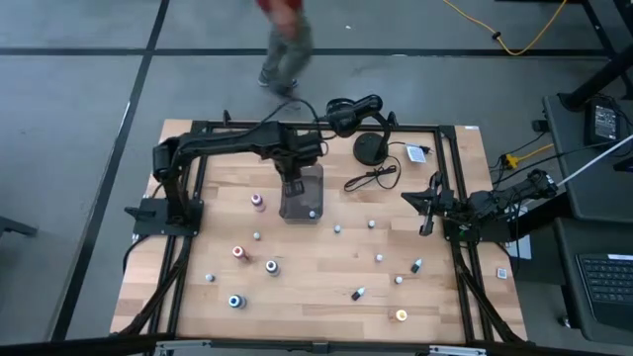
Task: Pick & Place food coloring
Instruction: Put the top left small black food coloring bottle into the gray transparent bin
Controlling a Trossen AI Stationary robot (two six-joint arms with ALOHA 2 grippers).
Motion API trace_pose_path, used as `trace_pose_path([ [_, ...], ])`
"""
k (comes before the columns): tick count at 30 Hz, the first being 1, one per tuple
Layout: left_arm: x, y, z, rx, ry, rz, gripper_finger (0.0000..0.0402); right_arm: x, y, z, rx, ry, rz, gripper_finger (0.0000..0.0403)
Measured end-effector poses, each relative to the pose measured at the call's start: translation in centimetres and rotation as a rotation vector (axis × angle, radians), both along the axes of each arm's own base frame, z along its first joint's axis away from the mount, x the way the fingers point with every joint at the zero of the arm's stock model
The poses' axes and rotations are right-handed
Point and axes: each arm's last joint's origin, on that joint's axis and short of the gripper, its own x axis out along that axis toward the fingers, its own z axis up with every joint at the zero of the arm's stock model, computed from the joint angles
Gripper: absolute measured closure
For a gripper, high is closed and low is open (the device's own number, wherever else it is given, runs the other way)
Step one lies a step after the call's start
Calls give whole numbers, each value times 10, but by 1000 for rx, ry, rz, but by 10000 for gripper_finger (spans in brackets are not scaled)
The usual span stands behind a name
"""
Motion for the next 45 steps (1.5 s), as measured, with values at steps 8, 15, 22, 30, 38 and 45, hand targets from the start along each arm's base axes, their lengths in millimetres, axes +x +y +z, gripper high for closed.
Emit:
trace_pose_path([
  [8, 17, -12, -14, -17, -6, -46, 358, 0, 0, 0, 0, 0, 0, 388],
  [15, 32, -24, -35, -35, 19, -91, 358, 0, 0, 0, 0, 0, 0, 388],
  [22, 45, -34, -53, -33, 27, -133, 358, 0, 0, 0, 0, 0, 0, 388],
  [30, 55, -45, -65, -31, 18, -160, 358, 0, 0, 0, 0, 0, 0, 388],
  [38, 58, -49, -78, -34, 36, -171, 358, 0, 0, 0, 0, 0, 0, 388],
  [45, 57, -50, -91, -29, 27, -176, 358, 0, 0, 0, 0, 0, 0, 388],
])
